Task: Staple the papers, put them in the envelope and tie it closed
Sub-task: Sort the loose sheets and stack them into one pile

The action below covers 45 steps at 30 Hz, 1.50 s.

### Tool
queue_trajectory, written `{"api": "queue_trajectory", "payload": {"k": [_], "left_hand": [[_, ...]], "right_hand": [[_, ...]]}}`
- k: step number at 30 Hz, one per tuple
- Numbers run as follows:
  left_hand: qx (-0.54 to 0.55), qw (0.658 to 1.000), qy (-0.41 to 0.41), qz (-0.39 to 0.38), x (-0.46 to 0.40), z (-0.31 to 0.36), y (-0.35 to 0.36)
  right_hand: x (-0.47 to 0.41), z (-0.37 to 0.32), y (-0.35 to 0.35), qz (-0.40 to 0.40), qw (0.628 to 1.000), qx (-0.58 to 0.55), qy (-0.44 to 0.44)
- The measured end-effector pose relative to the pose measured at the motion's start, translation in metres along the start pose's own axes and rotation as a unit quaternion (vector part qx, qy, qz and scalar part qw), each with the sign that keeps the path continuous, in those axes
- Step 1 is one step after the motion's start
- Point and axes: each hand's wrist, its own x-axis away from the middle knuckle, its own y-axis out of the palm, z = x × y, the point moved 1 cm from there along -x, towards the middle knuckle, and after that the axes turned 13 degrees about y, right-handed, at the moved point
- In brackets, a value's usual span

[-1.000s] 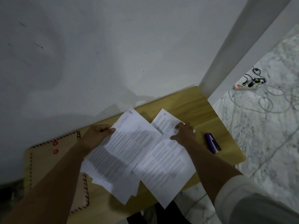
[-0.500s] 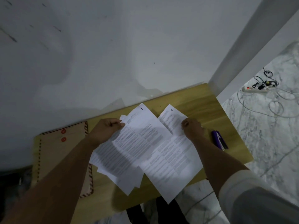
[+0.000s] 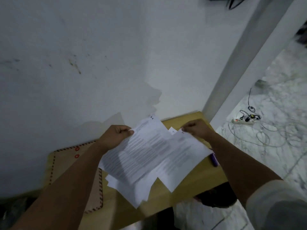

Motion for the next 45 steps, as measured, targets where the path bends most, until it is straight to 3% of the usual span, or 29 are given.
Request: {"api": "queue_trajectory", "payload": {"k": [7, 16, 26, 32, 38, 40, 43, 45], "left_hand": [[-0.045, 0.991, 0.121, 0.027, 0.043, 0.05, -0.044], [-0.123, 0.943, 0.259, 0.167, 0.082, 0.087, -0.082], [-0.122, 0.945, 0.234, 0.195, 0.11, 0.097, -0.118], [-0.082, 0.948, 0.208, 0.226, 0.116, 0.095, -0.128], [-0.098, 0.95, 0.191, 0.226, 0.117, 0.08, -0.137], [-0.133, 0.946, 0.188, 0.228, 0.119, 0.076, -0.138], [-0.27, 0.919, 0.183, 0.219, 0.123, 0.074, -0.138], [-0.269, 0.919, 0.201, 0.209, 0.12, 0.071, -0.136]], "right_hand": [[0.09, -0.127, -0.018, -0.014, 0.996, -0.03, -0.086], [0.189, -0.227, 0.018, -0.073, 0.976, -0.058, -0.197], [0.224, -0.265, 0.058, -0.103, 0.958, -0.134, -0.232], [0.218, -0.265, 0.074, 0.007, 0.949, -0.091, -0.302], [0.209, -0.266, 0.087, 0.025, 0.954, -0.077, -0.287], [0.208, -0.267, 0.089, 0.018, 0.957, -0.084, -0.277], [0.206, -0.269, 0.091, 0.003, 0.958, -0.103, -0.268], [0.202, -0.267, 0.093, -0.006, 0.959, -0.11, -0.261]]}}
